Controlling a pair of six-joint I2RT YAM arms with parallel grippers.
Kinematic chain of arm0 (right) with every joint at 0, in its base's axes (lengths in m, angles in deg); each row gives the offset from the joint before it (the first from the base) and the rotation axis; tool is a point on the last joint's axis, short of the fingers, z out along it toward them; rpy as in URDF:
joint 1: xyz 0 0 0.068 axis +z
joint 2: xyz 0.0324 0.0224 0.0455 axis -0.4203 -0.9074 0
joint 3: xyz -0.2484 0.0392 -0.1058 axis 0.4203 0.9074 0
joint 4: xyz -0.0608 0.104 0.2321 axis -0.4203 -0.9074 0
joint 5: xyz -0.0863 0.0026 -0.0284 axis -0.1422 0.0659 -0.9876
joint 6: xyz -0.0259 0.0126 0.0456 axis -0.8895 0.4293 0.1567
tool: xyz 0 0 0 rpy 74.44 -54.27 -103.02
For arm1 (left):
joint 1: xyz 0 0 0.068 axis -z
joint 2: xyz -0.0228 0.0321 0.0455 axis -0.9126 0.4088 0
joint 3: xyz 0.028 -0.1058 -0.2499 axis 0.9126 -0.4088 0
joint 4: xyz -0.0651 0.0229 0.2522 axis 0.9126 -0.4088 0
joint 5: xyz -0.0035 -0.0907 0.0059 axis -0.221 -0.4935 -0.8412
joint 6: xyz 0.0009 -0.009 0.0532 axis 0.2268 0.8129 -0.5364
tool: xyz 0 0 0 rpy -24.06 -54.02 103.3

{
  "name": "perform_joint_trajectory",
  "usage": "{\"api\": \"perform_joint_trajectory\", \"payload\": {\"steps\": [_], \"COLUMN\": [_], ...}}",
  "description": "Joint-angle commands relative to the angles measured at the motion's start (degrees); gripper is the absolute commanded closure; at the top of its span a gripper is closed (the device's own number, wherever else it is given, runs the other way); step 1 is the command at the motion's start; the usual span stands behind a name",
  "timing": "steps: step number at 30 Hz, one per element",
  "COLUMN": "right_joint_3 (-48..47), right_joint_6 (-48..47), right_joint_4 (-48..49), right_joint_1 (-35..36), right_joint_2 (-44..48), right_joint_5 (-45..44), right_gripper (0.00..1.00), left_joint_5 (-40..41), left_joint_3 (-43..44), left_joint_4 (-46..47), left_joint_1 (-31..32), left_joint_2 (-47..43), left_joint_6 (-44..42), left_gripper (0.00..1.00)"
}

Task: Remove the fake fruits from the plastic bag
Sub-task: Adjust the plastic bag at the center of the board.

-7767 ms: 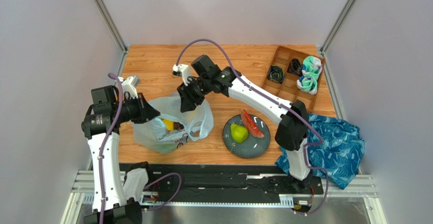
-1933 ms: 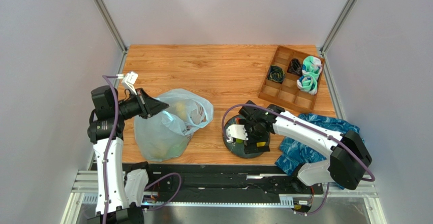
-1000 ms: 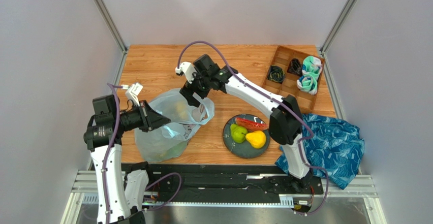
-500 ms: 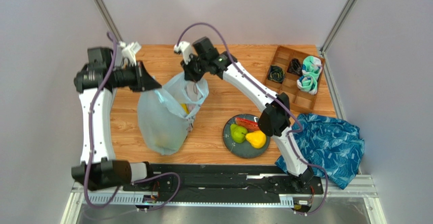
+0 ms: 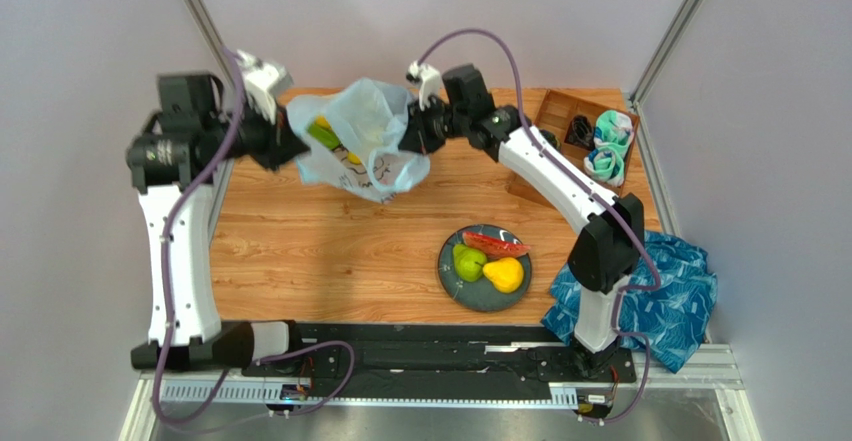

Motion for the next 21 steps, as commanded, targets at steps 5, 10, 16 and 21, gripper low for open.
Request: {"api": "perform_joint_trajectory", "payload": {"steps": [5, 10, 16, 21], "right_joint_3": [29.7, 20.3, 9.6, 12.9], "right_joint_6": [8.4, 4.2, -13.2, -19.8], "right_joint_4": [-2.7, -2.3, -5.8, -2.9], "right_joint_1": [0.9, 1.5, 10.1, 16.5], "right_joint_2": [9.2, 10.6, 6.6, 5.3], "right_joint_5": [-0.4, -0.2, 7.2, 10.2], "right_gripper": [0.58, 0.26, 0.43, 0.66], "left_joint_5": [15.2, 12.1, 8.4, 8.5], "left_joint_3": [-31.0, -30.6, -31.0, -31.4], "left_joint_4": [-6.4, -7.9, -6.2, -4.9], "left_joint_1": [6.6, 6.6, 6.6, 6.6], "left_joint_2": [-19.3, -12.6, -6.6, -4.5], "left_joint_6": [3.1, 0.8, 5.2, 8.6], "left_gripper": [1.00, 1.00, 1.00, 1.00]}}
